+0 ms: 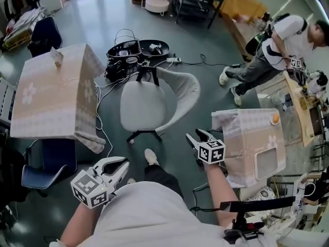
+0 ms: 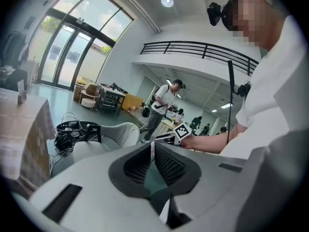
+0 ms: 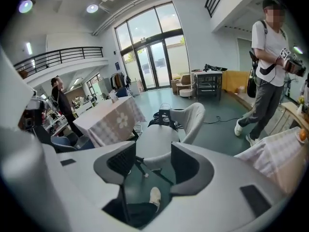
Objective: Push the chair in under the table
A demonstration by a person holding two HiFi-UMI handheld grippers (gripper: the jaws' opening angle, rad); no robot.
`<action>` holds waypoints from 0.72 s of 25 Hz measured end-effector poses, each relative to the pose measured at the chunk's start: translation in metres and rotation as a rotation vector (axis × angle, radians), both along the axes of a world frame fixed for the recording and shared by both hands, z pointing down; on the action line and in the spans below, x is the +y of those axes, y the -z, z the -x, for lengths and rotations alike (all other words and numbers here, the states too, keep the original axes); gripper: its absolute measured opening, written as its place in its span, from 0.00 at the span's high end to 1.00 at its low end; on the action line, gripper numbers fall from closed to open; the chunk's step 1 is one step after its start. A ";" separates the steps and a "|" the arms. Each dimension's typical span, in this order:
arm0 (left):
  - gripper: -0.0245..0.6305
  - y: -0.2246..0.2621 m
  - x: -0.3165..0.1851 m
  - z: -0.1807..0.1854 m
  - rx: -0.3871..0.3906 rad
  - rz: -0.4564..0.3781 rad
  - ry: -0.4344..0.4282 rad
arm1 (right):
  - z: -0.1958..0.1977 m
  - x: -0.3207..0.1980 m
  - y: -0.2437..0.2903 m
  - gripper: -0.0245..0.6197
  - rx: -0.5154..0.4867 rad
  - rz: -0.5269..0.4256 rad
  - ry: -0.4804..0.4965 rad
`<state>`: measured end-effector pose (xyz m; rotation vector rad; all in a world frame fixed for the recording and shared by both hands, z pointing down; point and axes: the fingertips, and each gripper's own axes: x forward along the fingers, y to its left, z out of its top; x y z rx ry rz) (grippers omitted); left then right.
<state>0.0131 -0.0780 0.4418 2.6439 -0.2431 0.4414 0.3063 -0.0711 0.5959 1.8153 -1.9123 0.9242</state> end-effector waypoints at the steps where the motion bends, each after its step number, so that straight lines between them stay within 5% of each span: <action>1: 0.94 0.005 -0.011 -0.010 0.004 -0.007 0.013 | -0.019 -0.018 -0.006 0.60 -0.010 0.008 -0.003; 10: 0.94 0.019 -0.095 -0.070 -0.016 0.004 0.191 | -0.175 -0.158 -0.080 0.54 -0.073 0.115 -0.112; 18: 0.94 0.012 -0.129 -0.055 -0.067 0.023 0.349 | -0.220 -0.223 -0.141 0.54 -0.233 0.191 -0.235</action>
